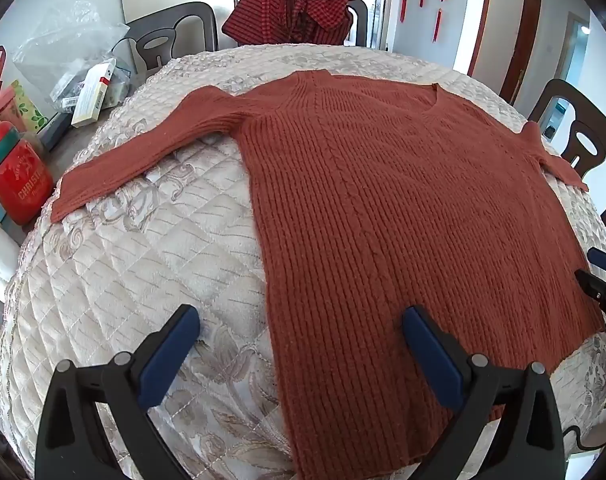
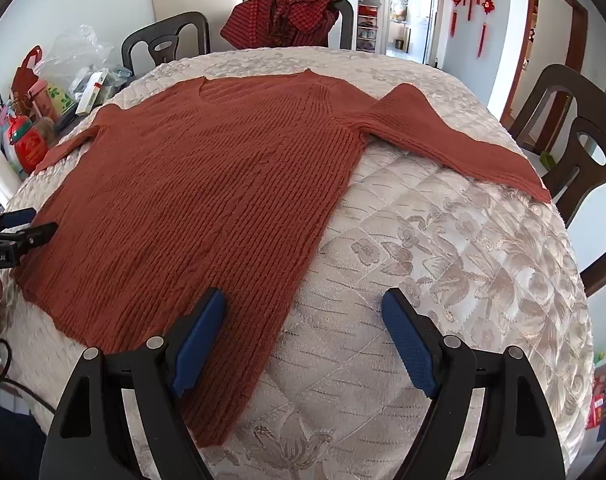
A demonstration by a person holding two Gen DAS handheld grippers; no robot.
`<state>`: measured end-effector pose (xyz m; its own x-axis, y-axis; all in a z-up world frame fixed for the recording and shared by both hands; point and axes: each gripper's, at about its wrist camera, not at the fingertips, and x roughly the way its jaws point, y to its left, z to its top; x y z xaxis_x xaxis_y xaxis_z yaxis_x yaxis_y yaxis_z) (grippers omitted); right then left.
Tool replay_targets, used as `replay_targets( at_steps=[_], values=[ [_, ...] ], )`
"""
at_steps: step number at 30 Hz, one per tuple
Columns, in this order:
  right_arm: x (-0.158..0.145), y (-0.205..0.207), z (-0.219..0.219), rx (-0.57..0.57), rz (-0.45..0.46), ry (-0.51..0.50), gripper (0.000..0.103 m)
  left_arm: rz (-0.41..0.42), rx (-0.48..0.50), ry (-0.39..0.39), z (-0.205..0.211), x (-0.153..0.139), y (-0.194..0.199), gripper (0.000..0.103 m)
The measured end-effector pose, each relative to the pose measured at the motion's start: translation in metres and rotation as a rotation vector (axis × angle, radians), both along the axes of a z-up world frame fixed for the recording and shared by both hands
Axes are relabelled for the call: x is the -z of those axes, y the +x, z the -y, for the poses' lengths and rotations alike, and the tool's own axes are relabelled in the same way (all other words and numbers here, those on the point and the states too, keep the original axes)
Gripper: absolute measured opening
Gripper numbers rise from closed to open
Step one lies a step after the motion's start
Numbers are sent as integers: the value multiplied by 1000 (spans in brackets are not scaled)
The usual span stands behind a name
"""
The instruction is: Fold small clothes
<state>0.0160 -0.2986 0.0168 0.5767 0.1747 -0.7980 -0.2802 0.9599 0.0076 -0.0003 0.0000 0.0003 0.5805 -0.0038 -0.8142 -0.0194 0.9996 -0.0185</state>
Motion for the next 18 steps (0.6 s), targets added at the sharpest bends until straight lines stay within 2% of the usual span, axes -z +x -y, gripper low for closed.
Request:
replay_targets(
  at_steps=[18],
  values=[
    [0,0,0,0,9,-1,81,0,1,-1,0,1,0,103]
  ],
)
